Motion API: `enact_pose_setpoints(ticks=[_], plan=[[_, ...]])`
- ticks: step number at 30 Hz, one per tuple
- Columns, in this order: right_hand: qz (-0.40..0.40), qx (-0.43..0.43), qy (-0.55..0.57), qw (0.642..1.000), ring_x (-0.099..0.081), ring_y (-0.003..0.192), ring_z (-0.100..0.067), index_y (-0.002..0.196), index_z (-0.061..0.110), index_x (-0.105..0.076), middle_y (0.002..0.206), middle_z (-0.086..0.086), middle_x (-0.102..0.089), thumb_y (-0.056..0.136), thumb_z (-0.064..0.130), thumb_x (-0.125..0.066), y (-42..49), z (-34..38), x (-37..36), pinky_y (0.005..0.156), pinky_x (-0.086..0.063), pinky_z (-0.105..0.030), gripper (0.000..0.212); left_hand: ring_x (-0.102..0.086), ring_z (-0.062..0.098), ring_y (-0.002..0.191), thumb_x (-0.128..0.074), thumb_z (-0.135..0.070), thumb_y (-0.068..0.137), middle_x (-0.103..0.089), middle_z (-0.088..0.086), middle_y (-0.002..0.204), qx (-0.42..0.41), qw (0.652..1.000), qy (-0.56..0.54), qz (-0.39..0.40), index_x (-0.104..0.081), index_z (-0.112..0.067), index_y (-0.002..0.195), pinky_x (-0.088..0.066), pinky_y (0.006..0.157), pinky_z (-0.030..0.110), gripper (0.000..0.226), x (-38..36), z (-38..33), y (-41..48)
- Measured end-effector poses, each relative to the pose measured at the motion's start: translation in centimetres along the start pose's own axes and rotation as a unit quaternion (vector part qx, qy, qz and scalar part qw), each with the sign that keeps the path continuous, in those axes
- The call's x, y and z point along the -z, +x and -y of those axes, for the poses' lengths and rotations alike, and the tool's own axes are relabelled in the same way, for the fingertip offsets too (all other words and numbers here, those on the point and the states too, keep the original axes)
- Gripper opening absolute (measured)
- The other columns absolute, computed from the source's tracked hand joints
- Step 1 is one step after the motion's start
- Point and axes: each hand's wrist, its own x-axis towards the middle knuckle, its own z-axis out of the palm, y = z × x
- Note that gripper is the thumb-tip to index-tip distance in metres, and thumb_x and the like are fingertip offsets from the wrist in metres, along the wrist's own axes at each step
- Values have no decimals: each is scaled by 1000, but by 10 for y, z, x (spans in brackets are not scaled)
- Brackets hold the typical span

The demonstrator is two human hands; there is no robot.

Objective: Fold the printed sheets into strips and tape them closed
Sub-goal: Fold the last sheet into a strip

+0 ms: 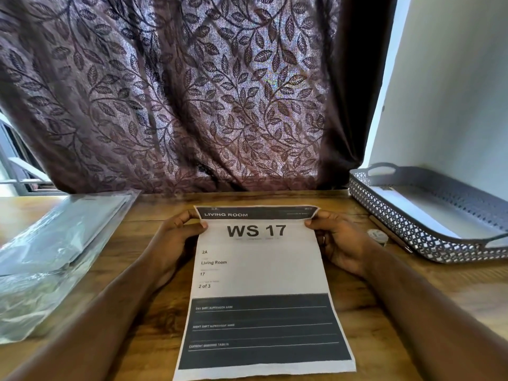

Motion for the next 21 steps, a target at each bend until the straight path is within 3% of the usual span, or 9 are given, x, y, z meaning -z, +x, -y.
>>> enact_pose_setpoints(ticks=[2,4,7,9,12,15,18,21], plan=[[2,-3,-4,1000,-60,48,-11,91,6,-78,72,-10,-70,94,3,-54,0,1,1,41,-51,-21,25,-70,24,75,-57,-5,95,-72,16,92,-14,1000,3,13,-69,-11,99,-55,60,28,14,2,-1,0],[0,-7,-10,1000,-50,43,-9,89,4,-80,71,-12,-63,96,1,-42,1,0,3,37,-44,-18,39,-68,22,73,-57,-6,94,-71,15,89,-22,1000,8,17,-72,-12,94,-54,60,28,16,2,-1,0],[14,-21,-5,1000,-63,56,-18,93,-1,-79,87,-20,-72,94,7,-33,3,0,4,46,-52,-24,46,-70,20,74,-46,-3,95,-73,14,91,-24,1000,17,6,-76,-10,87,-56,59,26,32,3,1,1],[19,-24,-6,1000,-69,63,-19,96,0,-79,90,-20,-75,98,13,-38,3,-1,4,52,-56,-27,43,-70,18,76,-43,-8,96,-74,14,93,-27,999,25,-1,-77,-9,88,-55,61,26,35,5,3,2],[1,9,-49,999,-72,77,-18,93,7,-81,101,-15,-77,98,8,-57,4,-3,2,61,-59,-30,25,-69,23,79,-63,-12,93,-74,17,95,-33,999,42,-4,-74,-4,96,-55,67,30,14,5,6,4],[-7,35,-78,996,-74,90,-22,96,14,-81,107,-16,-77,93,-2,-62,4,-7,-3,76,-63,-37,25,-74,28,76,-72,-5,87,-77,18,92,-39,995,92,-12,-71,-8,104,-61,62,32,18,3,10,5],[-2,44,-83,996,-73,98,-28,114,13,-75,109,-21,-75,94,-4,-61,3,-7,-7,86,-62,-41,30,-76,29,76,-74,-9,88,-78,15,91,-43,990,135,-23,-77,-19,97,-62,60,32,15,1,11,5],[-10,45,-117,992,-73,102,-30,114,14,-74,108,-18,-76,96,-1,-61,3,-8,-9,86,-62,-43,27,-76,29,73,-76,-19,88,-78,12,85,-54,979,194,-42,-79,-26,90,-62,65,39,8,1,13,7]])
